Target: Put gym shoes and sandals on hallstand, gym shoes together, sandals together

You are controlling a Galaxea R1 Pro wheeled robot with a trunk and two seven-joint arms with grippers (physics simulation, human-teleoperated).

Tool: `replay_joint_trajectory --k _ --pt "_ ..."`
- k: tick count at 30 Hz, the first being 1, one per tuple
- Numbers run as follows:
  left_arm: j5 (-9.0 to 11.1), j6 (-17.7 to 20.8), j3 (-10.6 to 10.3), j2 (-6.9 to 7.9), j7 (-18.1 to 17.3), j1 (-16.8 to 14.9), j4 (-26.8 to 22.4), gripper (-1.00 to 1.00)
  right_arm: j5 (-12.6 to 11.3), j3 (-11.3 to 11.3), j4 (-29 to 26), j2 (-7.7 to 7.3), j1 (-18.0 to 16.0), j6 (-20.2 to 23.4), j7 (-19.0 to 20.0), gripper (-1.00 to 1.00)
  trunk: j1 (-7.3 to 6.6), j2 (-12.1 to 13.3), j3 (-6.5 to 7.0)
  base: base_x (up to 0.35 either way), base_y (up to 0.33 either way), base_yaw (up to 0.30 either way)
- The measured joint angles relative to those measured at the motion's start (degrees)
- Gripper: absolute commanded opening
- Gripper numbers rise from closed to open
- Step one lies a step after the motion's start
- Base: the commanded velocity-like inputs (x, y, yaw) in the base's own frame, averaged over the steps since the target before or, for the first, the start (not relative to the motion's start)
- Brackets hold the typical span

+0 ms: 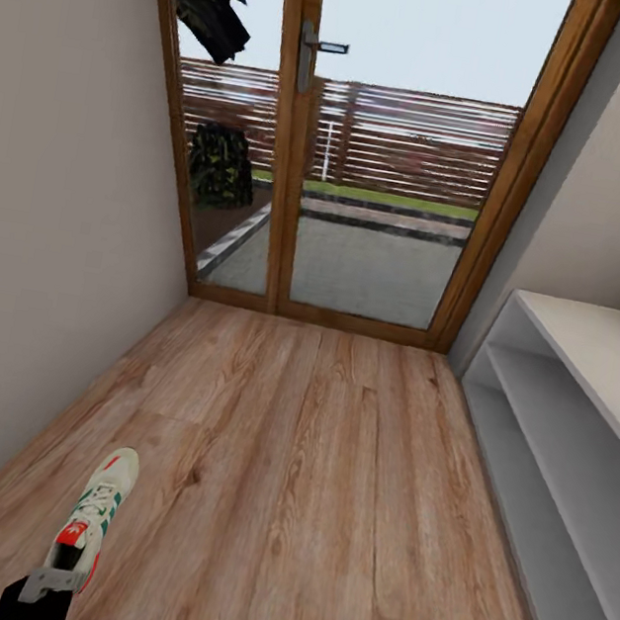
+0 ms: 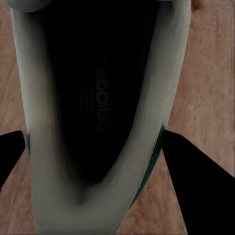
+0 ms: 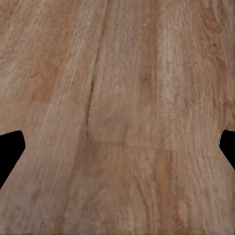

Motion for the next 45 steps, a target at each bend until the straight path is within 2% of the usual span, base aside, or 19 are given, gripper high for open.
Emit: replay_joint_trajectory --k 3,13,21,31,45 --pt "0.07 -1.04 -0.13 -0.4 0.21 0.11 1.42 -1.0 -0.09 0.01 2.42 0.09 0.0 -1.49 0.0 1.0 -0.08 0.04 0.87 0.0 0.0 -0.225" --pt "0.16 -1.25 -0.03 -0.71 0.28 0.11 1.92 -1.0 -0.11 0.01 2.96 0.25 0.0 -1.8 0.0 1.0 -0.33 0.18 3.78 0.0 0.0 -0.225" --pt "0.16 -1.27 -0.03 -0.72 0.29 0.11 1.94 -1.0 -0.11 0.02 3.01 0.28 0.0 -1.82 0.0 1.0 -2.08 3.37 5.71 0.0 0.0 -0.194" --pt "0.16 -1.29 -0.03 -0.72 0.29 0.12 1.93 -1.0 -0.11 0.02 3.05 0.29 -0.01 -1.81 0.0 1.0 -4.28 7.39 7.6 0.0 0.0 -0.026" --pt "0.14 -1.35 -0.06 -0.82 0.28 0.13 1.91 -1.0 -0.11 0.02 2.99 0.29 -0.01 -1.82 0.0 1.0 -4.3 7.4 7.61 0.027 0.01 0.0"
